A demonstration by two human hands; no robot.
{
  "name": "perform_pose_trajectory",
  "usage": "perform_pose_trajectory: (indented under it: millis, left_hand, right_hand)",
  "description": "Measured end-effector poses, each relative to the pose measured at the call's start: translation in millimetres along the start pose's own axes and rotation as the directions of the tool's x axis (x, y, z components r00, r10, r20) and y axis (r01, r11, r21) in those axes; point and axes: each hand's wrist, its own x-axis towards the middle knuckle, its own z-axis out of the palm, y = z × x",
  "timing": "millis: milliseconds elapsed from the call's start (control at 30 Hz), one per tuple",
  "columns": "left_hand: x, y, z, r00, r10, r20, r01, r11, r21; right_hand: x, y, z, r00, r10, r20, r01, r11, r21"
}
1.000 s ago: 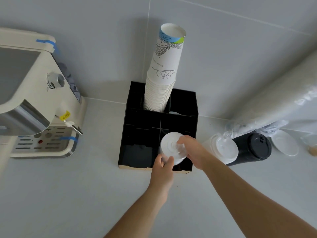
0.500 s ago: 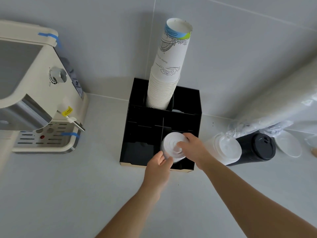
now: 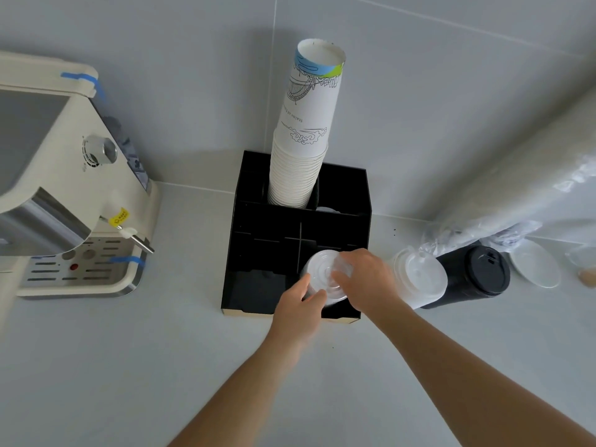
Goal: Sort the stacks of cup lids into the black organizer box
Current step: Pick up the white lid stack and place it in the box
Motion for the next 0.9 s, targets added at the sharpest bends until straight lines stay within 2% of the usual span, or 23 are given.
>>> perform_pose_trajectory:
  millis: [167, 367, 633, 800, 900]
  left_hand:
    - [10, 0, 6, 0.998, -0.039, 0.047, 0.041, 0.998, -0.045]
    - [22, 0, 11, 0.998, -0.060, 0.014, 0.062, 0.991, -0.116]
    - [33, 0, 20, 0.972, -0.233, -0.032, 0.225, 0.960, -0.167]
    - [42, 4, 20, 0.933, -0.358, 0.028, 0.344, 0.871, -0.351]
    - [42, 10, 20, 0.925, -0.374, 0.073, 0.367, 0.824, -0.431]
  right_hand:
    - [-9, 13, 0, 0.999, -0.037, -0.021, 0.037, 0.999, -0.019]
    - [-30, 24, 14, 0.990, -0.135, -0.034, 0.134, 0.991, -0.027]
    - [-33, 29, 16, 0.991, -0.127, -0.029, 0.128, 0.991, 0.039]
    - [-35, 34, 19, 0.990, -0.130, -0.053, 0.134, 0.989, 0.069]
    - [-35, 33, 17, 0.993, -0.115, -0.038, 0.117, 0.990, 0.073]
